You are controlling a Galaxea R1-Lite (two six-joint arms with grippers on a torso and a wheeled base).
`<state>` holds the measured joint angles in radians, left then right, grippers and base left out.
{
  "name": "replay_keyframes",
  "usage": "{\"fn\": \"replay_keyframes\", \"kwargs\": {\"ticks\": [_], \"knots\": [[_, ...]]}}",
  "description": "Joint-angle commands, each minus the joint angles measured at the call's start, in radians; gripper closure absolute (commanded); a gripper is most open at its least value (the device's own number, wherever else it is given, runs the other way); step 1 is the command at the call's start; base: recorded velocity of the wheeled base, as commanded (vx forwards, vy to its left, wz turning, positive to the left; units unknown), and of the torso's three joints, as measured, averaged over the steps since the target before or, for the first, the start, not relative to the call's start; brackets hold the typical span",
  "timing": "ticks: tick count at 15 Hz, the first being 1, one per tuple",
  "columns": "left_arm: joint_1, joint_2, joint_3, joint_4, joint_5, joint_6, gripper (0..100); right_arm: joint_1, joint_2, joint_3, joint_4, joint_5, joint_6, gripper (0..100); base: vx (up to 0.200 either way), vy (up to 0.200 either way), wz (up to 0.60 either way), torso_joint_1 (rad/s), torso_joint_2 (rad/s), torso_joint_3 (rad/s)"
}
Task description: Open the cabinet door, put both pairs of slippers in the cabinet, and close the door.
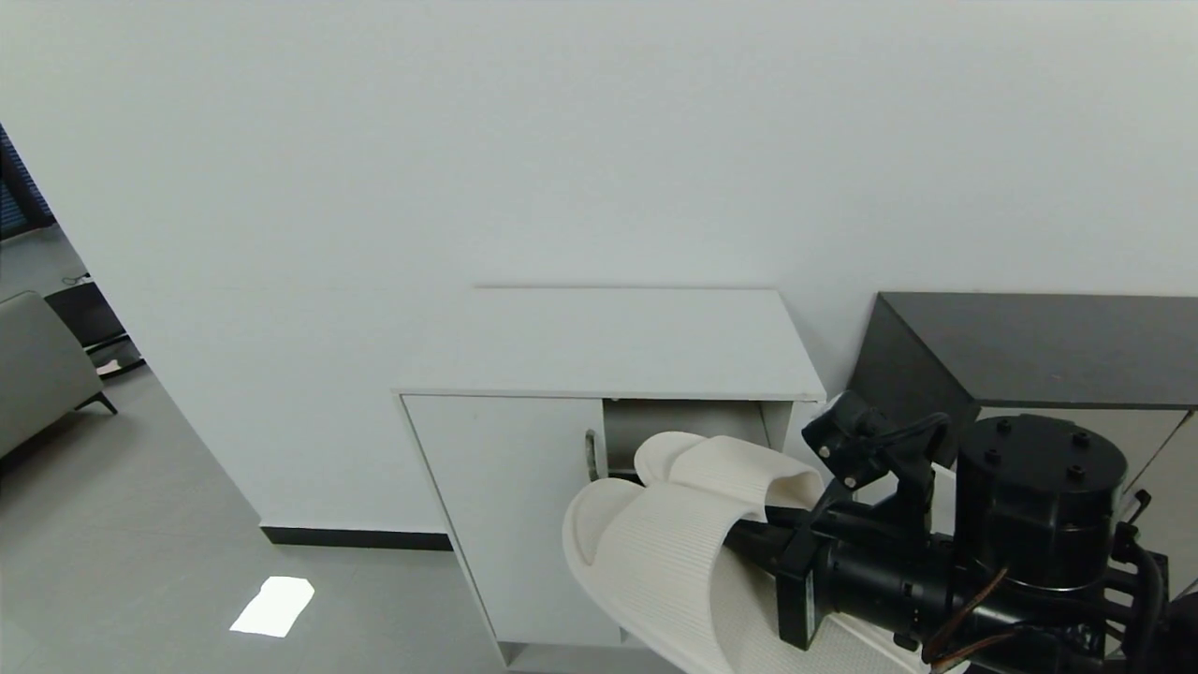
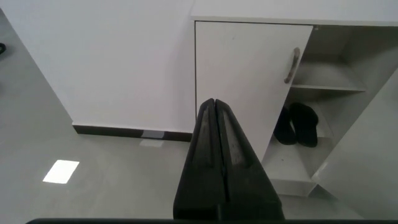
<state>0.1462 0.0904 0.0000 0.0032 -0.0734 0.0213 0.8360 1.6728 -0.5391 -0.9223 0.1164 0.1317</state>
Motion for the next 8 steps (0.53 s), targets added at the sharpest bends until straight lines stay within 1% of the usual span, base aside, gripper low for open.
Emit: {"fn": "replay_keyframes", "kwargs": {"ticks": [1,8], "knots": [[0.001,0.002,0.000,0.000,0.000,0.000,100,0.000,0.002,0.004,0.000,0.005,-0.001,100,0.000,0.000,0.00,0.000,0.00,0.000],[0.001,0.002,0.000,0.000,0.000,0.000,100,0.002,0.004,0.008,-0.001,0.008,-0.004,100,0.000,0.000,0.00,0.000,0.00,0.000]]}}
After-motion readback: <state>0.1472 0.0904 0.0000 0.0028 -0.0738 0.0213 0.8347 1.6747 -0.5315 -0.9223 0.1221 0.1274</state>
